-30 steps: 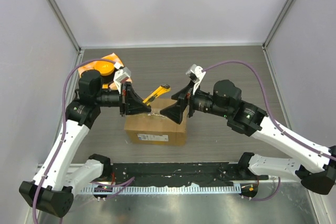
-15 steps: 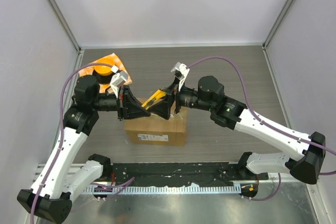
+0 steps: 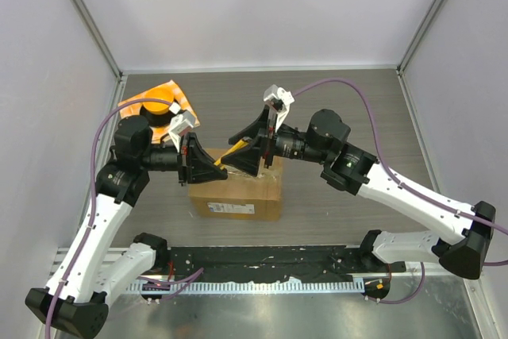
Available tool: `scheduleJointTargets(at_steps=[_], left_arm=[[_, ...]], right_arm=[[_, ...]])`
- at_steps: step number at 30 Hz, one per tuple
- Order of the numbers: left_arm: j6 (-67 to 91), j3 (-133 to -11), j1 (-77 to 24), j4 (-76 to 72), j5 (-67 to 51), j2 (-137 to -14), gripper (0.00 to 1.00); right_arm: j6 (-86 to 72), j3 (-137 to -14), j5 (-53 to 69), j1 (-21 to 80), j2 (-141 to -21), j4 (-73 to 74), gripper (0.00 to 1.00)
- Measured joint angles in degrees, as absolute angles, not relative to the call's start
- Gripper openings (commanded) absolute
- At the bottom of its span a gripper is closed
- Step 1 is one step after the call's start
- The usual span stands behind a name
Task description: Unpack the express box
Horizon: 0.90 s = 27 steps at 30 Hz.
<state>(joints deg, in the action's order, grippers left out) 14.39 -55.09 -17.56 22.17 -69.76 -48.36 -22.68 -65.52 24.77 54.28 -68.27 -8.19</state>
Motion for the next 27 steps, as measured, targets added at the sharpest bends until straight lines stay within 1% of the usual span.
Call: scheduleJointTargets(at_steps=[8,15,18,21,22,23,24,26,27], left_arm=[[13.5,-55.1,-17.7,23.1,-69.5,-48.4,0.00],[13.3,-55.1,-17.7,23.4,-69.1,-48.4,0.00],[13.3,-55.2,-17.6,23.9,-68.7,-48.4,0.00],[13.3,-55.4,-17.6,24.2,-68.5,-48.4,0.00],[13.3,-55.5,-17.6,24.3,-68.6,-48.4,0.00],[13.3,-55.6,-17.6,24.3,-68.7,-48.3,0.00],[13.2,-55.7,-17.6,24.3,-68.9,-48.3,0.00],[13.0,-55.7,-17.6,24.2,-69.1,-48.2,0.01],[12.9,-55.8,-17.6,24.3,-69.8,-48.2,0.01]], right_arm=[[-22.7,-67.7,25.8,54.3,-69.1,-7.7,0.60],[-22.2,-68.3,27.1,55.1,-71.4,-5.7,0.58],[-21.3,-68.6,27.1,55.8,-72.2,-3.6,0.52],[-21.0,-68.6,27.0,55.9,-72.3,-2.9,0.37],[-20.9,-68.6,27.0,55.9,-72.3,-2.9,0.28],[-20.8,-68.6,26.9,55.9,-72.3,-2.9,0.24],[-21.3,-68.6,27.0,55.8,-72.3,-2.9,0.13],[-21.3,-68.9,27.7,55.8,-72.3,-3.0,0.04],[-21.5,-69.1,28.1,55.9,-72.2,-2.9,0.01]])
